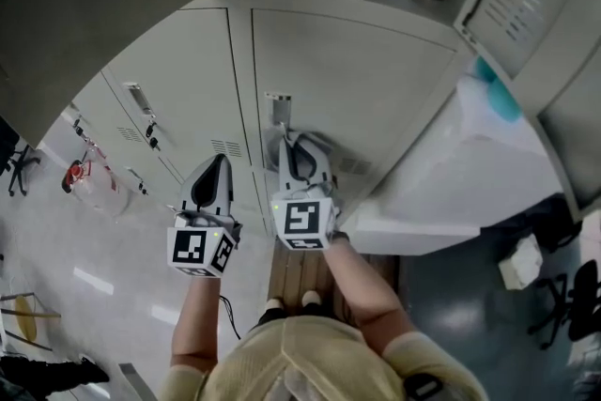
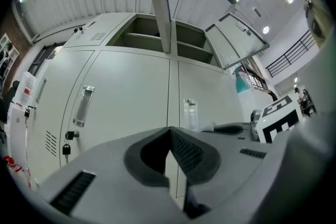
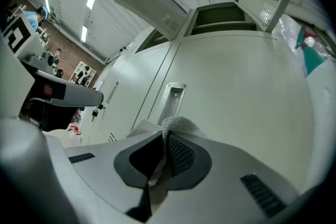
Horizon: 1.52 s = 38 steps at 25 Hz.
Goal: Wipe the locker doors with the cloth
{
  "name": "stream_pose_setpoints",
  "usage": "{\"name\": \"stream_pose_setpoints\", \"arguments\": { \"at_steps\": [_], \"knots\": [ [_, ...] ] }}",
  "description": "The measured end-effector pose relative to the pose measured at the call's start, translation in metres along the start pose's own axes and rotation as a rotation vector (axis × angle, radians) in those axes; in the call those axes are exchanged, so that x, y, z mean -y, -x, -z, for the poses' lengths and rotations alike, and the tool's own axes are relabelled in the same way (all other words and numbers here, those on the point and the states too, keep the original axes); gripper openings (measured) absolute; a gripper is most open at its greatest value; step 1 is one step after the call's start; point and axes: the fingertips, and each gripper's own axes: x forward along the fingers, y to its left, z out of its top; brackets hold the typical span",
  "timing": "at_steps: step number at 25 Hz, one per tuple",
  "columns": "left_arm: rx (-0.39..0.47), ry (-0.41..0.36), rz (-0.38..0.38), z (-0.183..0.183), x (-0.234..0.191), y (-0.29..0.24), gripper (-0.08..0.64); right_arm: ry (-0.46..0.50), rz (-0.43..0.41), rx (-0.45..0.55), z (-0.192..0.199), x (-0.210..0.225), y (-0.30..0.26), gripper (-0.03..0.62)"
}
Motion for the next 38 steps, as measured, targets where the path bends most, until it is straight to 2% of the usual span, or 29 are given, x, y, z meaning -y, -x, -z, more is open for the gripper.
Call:
{"name": "stream_pose_setpoints", "arguments": {
  "at_steps": [25, 38],
  "knots": [
    [-0.017, 0.041, 0.221, 0.020, 0.087, -0.057, 0.002, 0.011, 0.256, -0.080, 0.044, 0.107, 0.061, 0.005],
    [-0.024, 0.052, 0.269, 0.022, 0.109, -0.066, 0.002, -0.006, 0.322, -0.119, 0.060, 0.133, 0.079, 0.005]
  ]
}}
